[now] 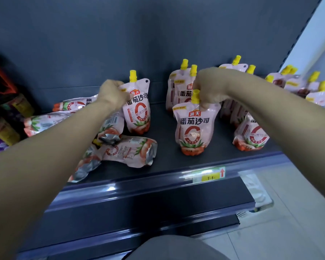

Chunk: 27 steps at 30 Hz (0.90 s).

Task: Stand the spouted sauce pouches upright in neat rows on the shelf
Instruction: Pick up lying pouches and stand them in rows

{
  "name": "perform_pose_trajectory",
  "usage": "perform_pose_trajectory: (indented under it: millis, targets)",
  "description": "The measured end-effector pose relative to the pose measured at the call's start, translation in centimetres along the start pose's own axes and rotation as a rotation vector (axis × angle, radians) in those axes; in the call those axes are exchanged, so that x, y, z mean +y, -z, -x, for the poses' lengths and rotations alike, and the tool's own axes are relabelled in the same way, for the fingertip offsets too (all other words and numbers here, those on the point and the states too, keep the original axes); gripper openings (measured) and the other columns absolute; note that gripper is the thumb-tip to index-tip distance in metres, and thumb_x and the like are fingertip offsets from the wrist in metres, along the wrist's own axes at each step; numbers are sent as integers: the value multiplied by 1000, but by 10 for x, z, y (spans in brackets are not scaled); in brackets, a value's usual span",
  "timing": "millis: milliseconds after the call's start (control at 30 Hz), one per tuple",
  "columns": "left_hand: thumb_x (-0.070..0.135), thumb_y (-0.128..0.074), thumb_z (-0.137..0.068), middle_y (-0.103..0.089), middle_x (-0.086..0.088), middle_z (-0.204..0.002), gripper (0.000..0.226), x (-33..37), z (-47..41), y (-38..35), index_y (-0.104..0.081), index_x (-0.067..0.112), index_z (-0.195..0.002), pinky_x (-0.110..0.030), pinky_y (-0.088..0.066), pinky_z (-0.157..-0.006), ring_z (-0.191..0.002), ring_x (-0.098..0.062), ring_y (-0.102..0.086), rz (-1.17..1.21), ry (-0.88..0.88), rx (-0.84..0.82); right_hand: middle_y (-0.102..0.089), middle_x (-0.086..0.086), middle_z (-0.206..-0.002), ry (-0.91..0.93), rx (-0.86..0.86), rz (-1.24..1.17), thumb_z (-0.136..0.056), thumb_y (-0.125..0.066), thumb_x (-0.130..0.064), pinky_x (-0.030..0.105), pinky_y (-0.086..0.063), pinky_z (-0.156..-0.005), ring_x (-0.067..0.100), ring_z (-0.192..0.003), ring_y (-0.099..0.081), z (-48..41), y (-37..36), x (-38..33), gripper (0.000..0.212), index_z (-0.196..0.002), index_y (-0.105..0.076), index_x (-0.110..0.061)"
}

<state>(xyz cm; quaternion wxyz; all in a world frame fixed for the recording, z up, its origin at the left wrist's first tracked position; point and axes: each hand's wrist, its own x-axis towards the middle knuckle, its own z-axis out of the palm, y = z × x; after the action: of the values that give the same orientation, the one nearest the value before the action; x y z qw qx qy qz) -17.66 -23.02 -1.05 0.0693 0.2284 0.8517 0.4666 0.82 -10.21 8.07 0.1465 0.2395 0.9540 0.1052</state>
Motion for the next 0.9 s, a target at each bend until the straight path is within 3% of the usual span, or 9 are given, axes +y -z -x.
perform_pose_trajectory:
  millis: [67,133,200,300,467,533,800,900]
  targets:
    - [8,-66,-82,-64,-6,-86,8,0,-1,0,-64,15,-87,-24,-52,-63,-72,-21,-60,-12,1,-9,-58,10,-116,-18,-13,-26,-85,-66,-29,29,-43,-78,28,-106,-54,2,-2,8,53,-131,-54,-5]
    - [9,-67,-82,-65,-8,-87,8,-1,-2,1,-64,17,-83,-34,-54,-79,-78,-23,-61,-19,4,-16,-59,10,-121,-12,-20,-65,-82,-70,-26,31,-43,-87,30,-112,-54,3,-4,15,54,-130,-55,-6]
    - [10,-68,-81,-66,-9,-89,10,-1,-3,1,-64,18,-77,-39,-54,-85,-81,-25,-62,-23,8,-18,-61,7,-100,5,-21,-98,-80,-73,-23,31,-44,-84,29,-99,-55,6,-3,20,44,-119,-61,-5]
    - [8,-66,-82,-68,-10,-89,8,-1,-2,0,-64,16,-79,-37,-54,-83,-79,-25,-62,-16,10,-16,-50,-1,-69,15,-9,-91,-79,-74,-22,28,-39,-72,26,-84,-52,9,-2,21,33,-108,-65,-7]
    - [8,-65,-84,-66,-9,-90,9,0,1,-1,-68,11,-93,-35,-52,-83,-81,-24,-62,-10,14,4,-42,-3,-66,-6,7,-97,-80,-72,-21,27,-37,-72,25,-85,-48,11,-4,22,39,-116,-62,-7]
    - [8,-65,-84,-67,-9,-90,13,1,1,-2,-68,7,-96,-37,-53,-85,-84,-26,-64,-9,17,5,-46,0,-68,-14,11,-112,-81,-72,-20,28,-36,-72,26,-85,-49,10,-4,21,40,-116,-61,-4]
    - [10,-63,-86,-65,-8,-90,14,1,3,1,-69,7,-99,-33,-50,-84,-83,-22,-62,-23,-1,13,-61,9,-116,39,-32,-139,-83,-69,-19,31,-44,-82,27,-104,-56,15,-3,20,49,-129,-56,-11]
    - [10,-63,-86,-63,-8,-88,10,2,1,1,-69,10,-95,-29,-47,-78,-81,-21,-58,-23,0,35,-59,6,-114,72,-44,-157,-84,-68,-19,27,-37,-77,22,-96,-51,21,1,18,47,-129,-57,-13]
